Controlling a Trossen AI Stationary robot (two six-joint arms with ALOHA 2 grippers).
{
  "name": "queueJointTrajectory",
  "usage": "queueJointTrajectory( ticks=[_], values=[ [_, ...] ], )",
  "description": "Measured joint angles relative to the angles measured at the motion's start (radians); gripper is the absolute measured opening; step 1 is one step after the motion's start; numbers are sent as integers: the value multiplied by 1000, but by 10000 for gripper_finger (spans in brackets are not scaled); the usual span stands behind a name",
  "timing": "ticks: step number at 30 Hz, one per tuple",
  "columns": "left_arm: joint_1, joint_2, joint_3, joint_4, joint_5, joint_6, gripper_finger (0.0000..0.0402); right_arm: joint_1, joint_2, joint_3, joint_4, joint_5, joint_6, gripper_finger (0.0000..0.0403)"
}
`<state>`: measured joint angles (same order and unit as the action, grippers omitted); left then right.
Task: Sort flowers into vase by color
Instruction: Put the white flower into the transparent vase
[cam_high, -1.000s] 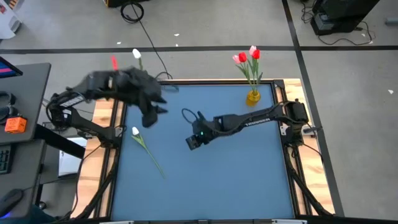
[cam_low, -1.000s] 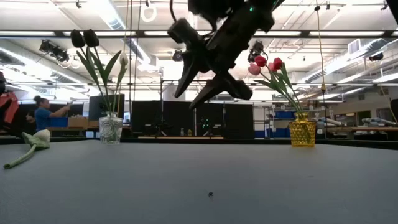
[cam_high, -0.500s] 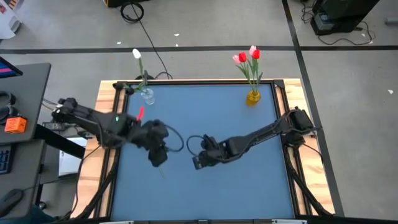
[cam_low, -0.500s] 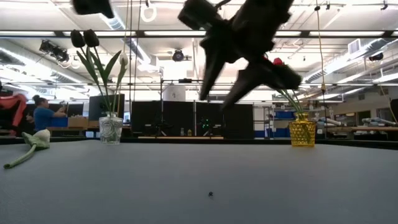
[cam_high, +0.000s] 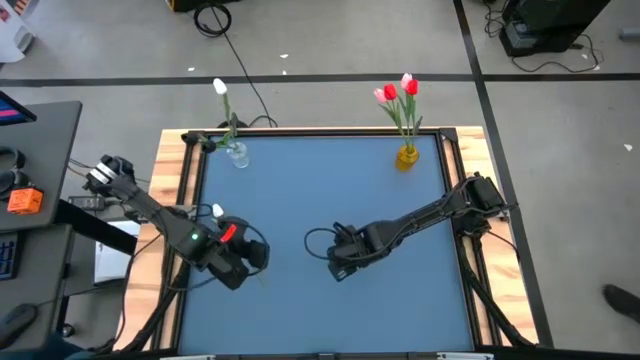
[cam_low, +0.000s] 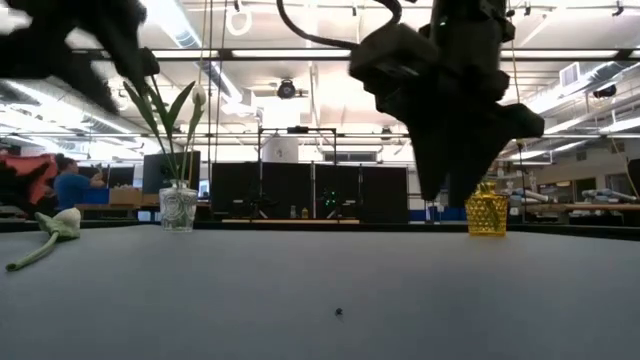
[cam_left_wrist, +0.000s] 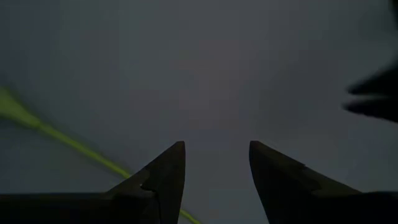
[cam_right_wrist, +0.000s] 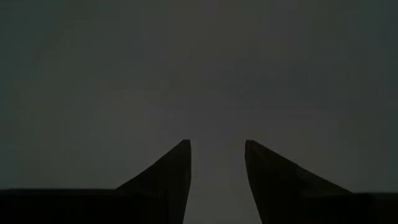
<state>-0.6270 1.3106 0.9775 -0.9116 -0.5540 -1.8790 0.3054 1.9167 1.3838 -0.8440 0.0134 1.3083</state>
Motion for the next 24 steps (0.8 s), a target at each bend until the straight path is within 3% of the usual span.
queueJointTrajectory(
  ticks=[6,21,24],
  values=[
    [15,0,-140,-14,54,-181,183,0,0,0,-32,-25,-111,159],
    [202,0,-265,-74,288,-212,183,-24,0,0,-32,-44,-212,159],
    [222,0,-265,-78,291,-214,183,-18,0,0,-33,-40,-210,159]
  ],
)
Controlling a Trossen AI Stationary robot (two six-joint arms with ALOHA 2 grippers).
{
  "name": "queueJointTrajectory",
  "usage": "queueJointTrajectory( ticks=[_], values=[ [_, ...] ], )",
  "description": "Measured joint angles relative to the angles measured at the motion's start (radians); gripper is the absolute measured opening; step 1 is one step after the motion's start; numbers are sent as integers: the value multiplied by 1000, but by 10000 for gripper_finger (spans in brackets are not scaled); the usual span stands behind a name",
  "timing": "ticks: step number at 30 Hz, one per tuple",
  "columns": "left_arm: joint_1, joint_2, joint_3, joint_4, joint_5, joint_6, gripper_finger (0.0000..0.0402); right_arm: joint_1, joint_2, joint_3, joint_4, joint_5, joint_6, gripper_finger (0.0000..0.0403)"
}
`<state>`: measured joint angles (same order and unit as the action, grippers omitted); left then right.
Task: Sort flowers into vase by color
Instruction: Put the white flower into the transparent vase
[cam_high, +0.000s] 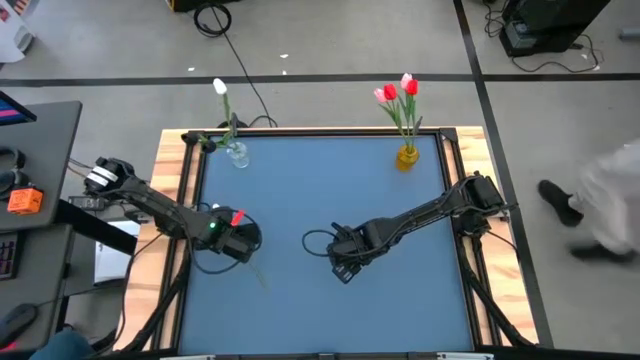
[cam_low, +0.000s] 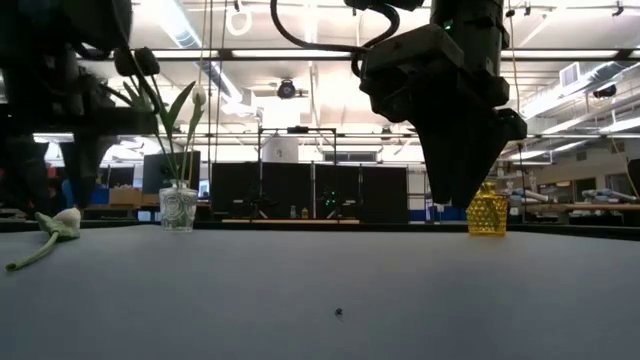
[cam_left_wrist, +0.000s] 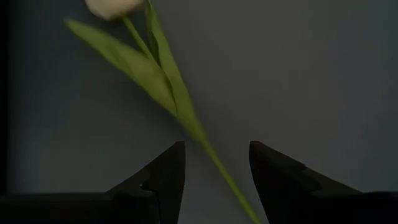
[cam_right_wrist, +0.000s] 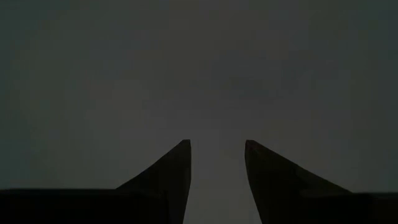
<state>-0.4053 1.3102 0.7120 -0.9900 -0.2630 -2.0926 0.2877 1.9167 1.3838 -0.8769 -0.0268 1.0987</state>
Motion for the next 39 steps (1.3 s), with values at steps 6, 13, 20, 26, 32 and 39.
queueJointTrajectory(
  ticks=[6,13,20,26,32,39],
  values=[
    [68,0,0,-95,-1,0,183,12,0,0,0,6,-2,159],
    [83,0,0,-65,2,-9,183,13,0,0,-2,6,-9,159],
    [88,-1,-100,4,70,-13,183,13,0,0,-2,7,-29,159],
    [87,-14,-194,150,72,10,183,16,0,0,-5,7,-38,159],
    [87,-11,-168,135,65,54,161,18,0,0,-10,0,-76,159],
    [87,-8,-158,145,49,66,84,-10,1,0,-5,-1,-126,159]
  ],
)
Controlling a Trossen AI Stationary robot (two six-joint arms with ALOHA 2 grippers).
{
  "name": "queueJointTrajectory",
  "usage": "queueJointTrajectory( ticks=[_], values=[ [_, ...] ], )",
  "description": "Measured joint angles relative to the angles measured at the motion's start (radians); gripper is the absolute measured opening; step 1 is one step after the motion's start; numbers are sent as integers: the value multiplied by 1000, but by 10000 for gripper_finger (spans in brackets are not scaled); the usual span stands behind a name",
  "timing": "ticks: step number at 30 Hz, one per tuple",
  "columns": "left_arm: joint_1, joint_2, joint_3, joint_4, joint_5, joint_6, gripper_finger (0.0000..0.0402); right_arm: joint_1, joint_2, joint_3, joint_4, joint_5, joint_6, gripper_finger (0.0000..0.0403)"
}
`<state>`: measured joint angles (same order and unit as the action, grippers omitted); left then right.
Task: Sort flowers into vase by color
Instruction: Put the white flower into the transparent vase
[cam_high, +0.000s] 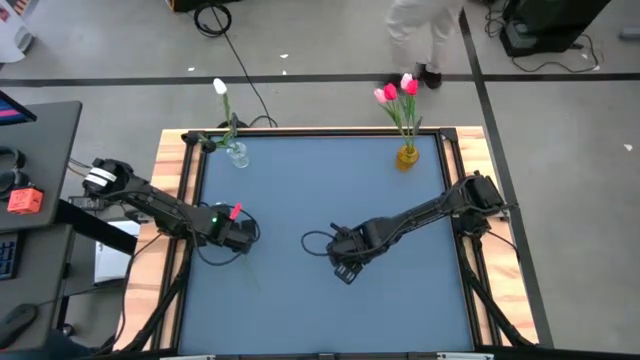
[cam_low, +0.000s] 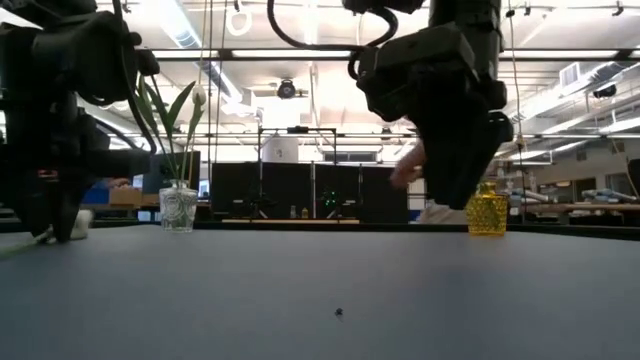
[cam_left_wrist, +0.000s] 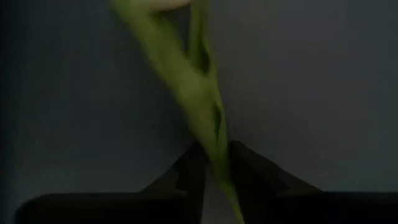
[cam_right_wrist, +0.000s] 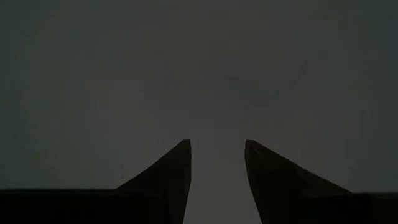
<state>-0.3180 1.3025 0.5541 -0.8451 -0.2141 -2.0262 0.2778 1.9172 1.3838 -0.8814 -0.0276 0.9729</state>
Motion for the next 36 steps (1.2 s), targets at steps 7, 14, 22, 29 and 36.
queueJointTrajectory(
  ticks=[7,14,22,29,36],
  values=[
    [0,0,1,28,-7,14,24,-21,0,0,3,0,-28,159],
    [-1,-3,80,220,-32,169,21,-1,0,0,9,-42,-82,159],
    [74,-2,228,398,-164,703,20,17,0,0,58,-11,-92,159],
    [297,-2,413,462,-168,1254,22,-10,0,0,65,-11,-100,159],
    [584,-26,496,779,-89,1647,22,-55,0,0,42,-18,-83,159]
  ],
)
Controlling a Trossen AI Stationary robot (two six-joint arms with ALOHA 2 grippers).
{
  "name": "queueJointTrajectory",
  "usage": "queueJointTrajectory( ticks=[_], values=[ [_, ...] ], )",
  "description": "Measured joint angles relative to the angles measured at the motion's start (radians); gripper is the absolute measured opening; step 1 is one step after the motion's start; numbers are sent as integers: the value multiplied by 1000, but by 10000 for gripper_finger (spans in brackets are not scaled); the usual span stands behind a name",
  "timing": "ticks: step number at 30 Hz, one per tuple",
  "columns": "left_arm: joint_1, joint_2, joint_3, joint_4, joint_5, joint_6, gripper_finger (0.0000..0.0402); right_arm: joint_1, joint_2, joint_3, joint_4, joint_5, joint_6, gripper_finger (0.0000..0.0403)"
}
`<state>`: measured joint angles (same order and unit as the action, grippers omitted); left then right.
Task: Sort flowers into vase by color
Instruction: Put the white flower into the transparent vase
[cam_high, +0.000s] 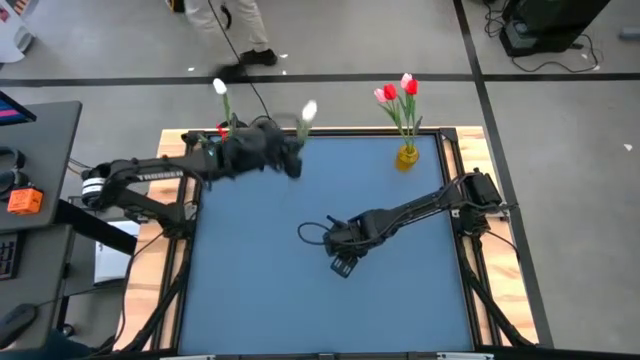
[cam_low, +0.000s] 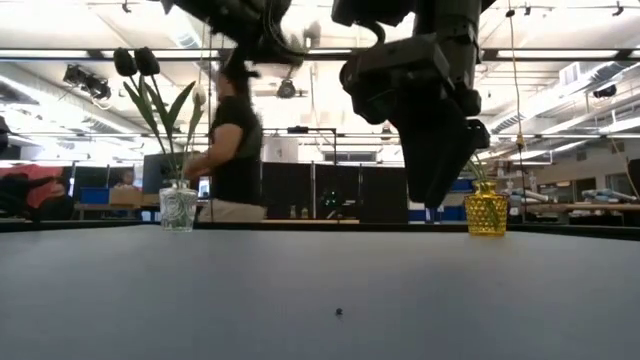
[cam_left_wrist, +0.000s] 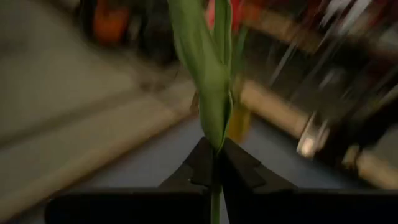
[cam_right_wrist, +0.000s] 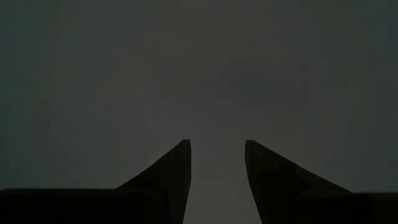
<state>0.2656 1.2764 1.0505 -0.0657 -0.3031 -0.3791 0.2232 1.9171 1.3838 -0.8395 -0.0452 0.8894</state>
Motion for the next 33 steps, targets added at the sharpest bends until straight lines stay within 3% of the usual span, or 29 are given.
queueJointTrajectory(
  ticks=[5,13,18,23,28,33],
  values=[
    [201,-52,-1,228,195,132,15,-35,0,0,-34,-2,-18,160],
    [386,-174,-1,217,307,398,13,-151,0,0,-106,15,-84,160],
    [519,-245,-11,205,430,397,13,-244,0,0,-103,-6,-154,160],
    [622,-297,-99,213,541,394,12,-314,0,0,-119,-24,-208,160],
    [674,-356,-209,312,642,394,12,-352,0,0,-121,-34,-237,160],
    [722,-410,-314,441,681,391,12,-370,0,0,-123,-44,-266,159]
  ],
)
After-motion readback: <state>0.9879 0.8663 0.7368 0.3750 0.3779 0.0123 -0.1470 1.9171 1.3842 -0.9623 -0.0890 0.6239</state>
